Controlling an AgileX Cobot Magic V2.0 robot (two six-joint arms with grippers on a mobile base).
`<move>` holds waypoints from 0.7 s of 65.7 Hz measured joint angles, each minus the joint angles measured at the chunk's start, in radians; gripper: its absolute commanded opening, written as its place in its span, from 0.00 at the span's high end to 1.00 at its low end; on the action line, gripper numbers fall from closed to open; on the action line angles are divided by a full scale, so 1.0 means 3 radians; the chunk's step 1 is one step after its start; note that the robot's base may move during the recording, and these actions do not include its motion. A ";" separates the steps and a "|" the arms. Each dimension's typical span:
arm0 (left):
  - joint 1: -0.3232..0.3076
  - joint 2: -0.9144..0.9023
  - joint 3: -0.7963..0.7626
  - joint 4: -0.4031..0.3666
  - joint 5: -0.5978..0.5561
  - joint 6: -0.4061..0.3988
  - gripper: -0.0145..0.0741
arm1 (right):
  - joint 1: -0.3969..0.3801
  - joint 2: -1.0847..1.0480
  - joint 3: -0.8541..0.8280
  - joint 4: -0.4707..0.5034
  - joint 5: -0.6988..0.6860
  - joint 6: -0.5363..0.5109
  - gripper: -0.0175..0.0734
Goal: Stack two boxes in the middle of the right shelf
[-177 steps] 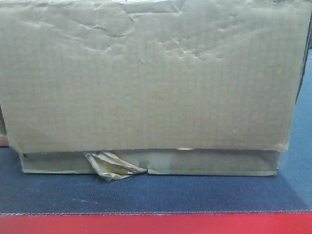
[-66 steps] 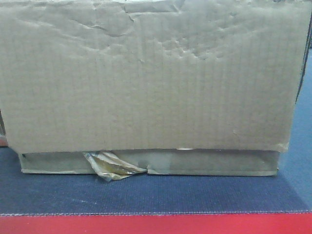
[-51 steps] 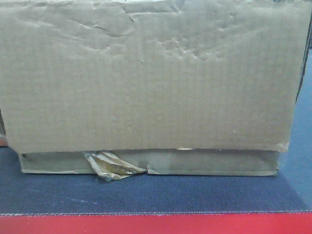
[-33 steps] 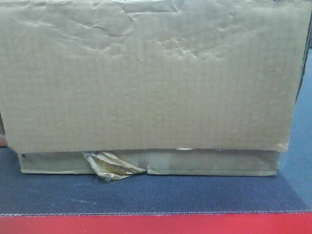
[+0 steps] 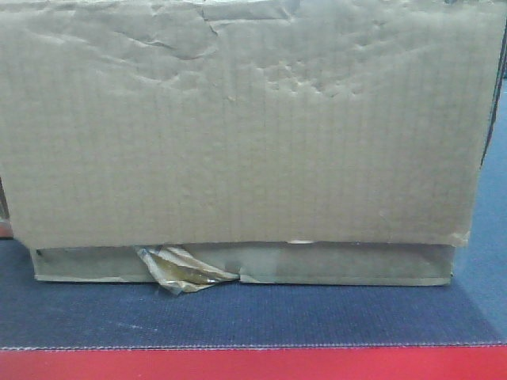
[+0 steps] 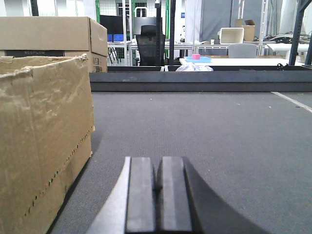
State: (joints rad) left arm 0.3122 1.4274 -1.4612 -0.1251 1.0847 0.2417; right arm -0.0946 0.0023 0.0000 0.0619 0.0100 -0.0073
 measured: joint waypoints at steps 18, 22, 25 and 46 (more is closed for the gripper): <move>-0.0033 0.0410 0.0000 -0.0077 -0.0091 0.0033 0.46 | 0.0000 0.0000 0.0000 0.0000 0.0000 0.0000 0.99; -0.0044 0.0505 0.0000 -0.0077 -0.0146 0.0040 0.46 | 0.0000 0.0000 0.0000 0.0000 0.0000 0.0000 0.99; -0.0051 0.0575 0.0000 -0.0077 -0.0185 0.0046 0.46 | 0.0000 0.0000 0.0000 0.0000 0.0000 0.0000 0.99; -0.0051 0.0910 0.0000 0.0084 -0.0200 0.0060 0.80 | 0.0000 0.0000 0.0000 0.0000 0.0000 0.0000 0.99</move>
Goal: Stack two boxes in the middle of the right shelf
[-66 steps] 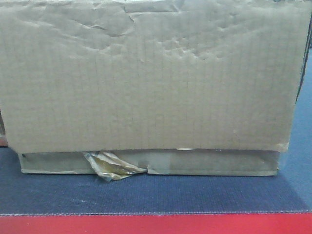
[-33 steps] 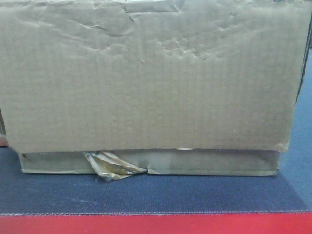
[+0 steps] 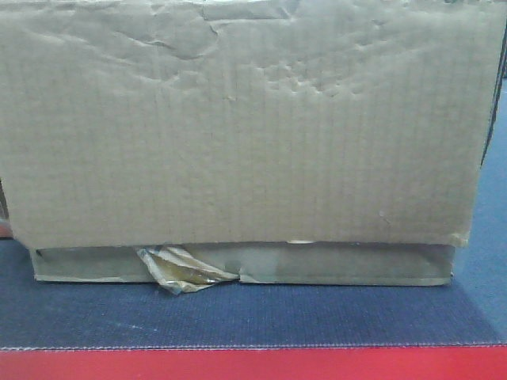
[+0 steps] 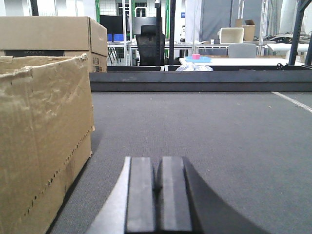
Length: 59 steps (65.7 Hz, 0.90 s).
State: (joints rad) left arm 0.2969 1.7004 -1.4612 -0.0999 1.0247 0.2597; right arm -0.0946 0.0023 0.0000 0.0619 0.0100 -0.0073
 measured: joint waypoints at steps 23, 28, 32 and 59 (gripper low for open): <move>0.0003 -0.0065 -0.0116 0.0005 0.0000 -0.0014 0.96 | 0.0000 0.0000 0.0000 0.0000 0.0000 0.0000 0.99; 0.0056 -0.0125 -0.0313 0.0012 0.0000 -0.0125 0.96 | 0.0000 0.0000 0.0000 0.0000 0.0000 0.0000 0.99; 0.0099 -0.0177 -0.0514 0.0013 0.0000 -0.0254 0.96 | 0.0000 0.0000 0.0000 0.0000 0.0000 0.0000 0.99; -0.0328 -0.0362 -0.2377 0.0249 0.0485 -0.1198 0.96 | 0.0000 0.0000 0.0000 0.0000 0.0000 0.0000 0.99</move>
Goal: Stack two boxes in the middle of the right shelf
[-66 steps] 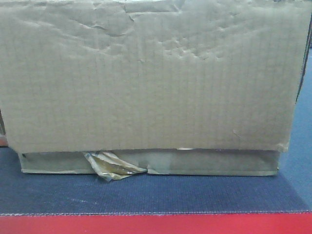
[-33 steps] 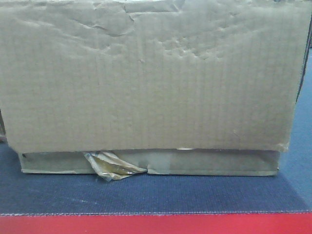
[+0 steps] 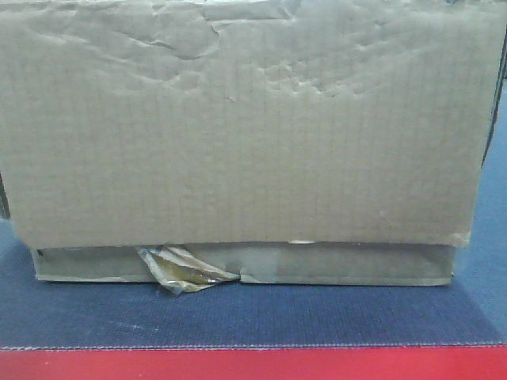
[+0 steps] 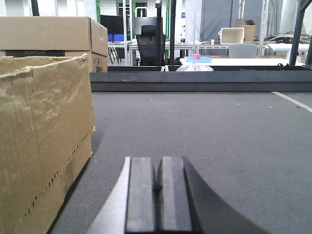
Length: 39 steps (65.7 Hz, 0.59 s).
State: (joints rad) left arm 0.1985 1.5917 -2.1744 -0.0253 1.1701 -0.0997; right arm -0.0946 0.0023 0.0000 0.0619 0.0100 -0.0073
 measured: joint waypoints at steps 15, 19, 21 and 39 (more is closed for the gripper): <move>-0.1280 -0.0004 -0.0299 0.1018 0.0208 -0.0896 0.96 | 0.0000 0.0000 0.0000 0.0000 0.0000 0.0000 0.99; -0.1612 0.0024 -0.0285 0.1192 0.0219 -0.1080 0.96 | 0.0000 0.0000 0.0000 0.0000 0.0000 0.0000 0.99; -0.1743 0.0049 -0.0265 0.1261 0.0219 -0.1160 0.96 | 0.0000 0.0000 0.0000 0.0000 0.0000 0.0000 0.99; -0.2325 0.0404 0.0168 0.1375 0.0219 -0.1533 0.96 | 0.0000 0.0000 0.0000 0.0000 0.0000 0.0000 0.99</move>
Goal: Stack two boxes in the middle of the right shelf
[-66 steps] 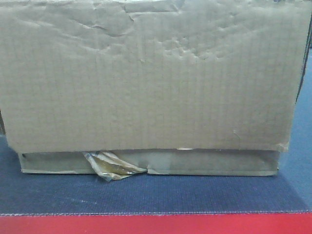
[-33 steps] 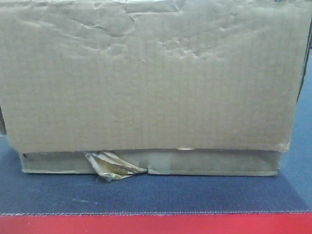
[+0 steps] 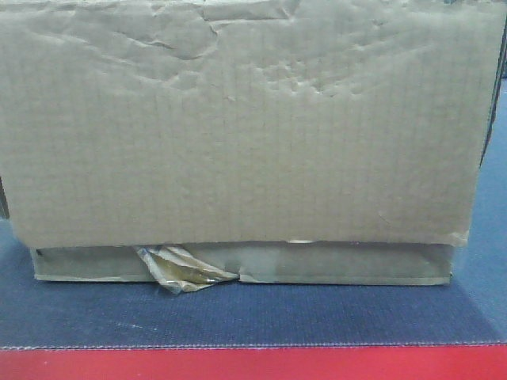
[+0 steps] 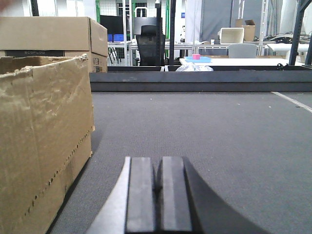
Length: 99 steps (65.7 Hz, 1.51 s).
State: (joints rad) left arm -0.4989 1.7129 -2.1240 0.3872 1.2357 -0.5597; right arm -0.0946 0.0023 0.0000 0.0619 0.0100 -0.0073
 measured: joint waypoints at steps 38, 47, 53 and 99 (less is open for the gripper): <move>0.0000 0.0470 0.0810 -0.0497 -0.0026 -0.0057 0.96 | 0.0000 0.0000 0.0000 0.0000 0.0000 0.0000 0.99; 0.0000 0.0537 0.0816 -0.0497 -0.0026 -0.0057 0.95 | 0.0000 0.0000 0.0000 0.0000 0.0000 0.0000 0.99; 0.0000 0.0544 0.0809 -0.0500 -0.0026 -0.0057 0.84 | 0.0000 0.0000 0.0000 0.0000 -0.0006 0.0000 0.99; 0.0178 0.0237 0.0006 -0.0491 -0.0033 0.0313 0.43 | 0.0000 0.0000 0.0000 0.0000 -0.0006 0.0000 0.99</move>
State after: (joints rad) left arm -0.4455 1.7841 -2.1221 0.2398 1.2257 -0.4658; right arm -0.0946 0.0023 0.0000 0.0619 0.0083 -0.0073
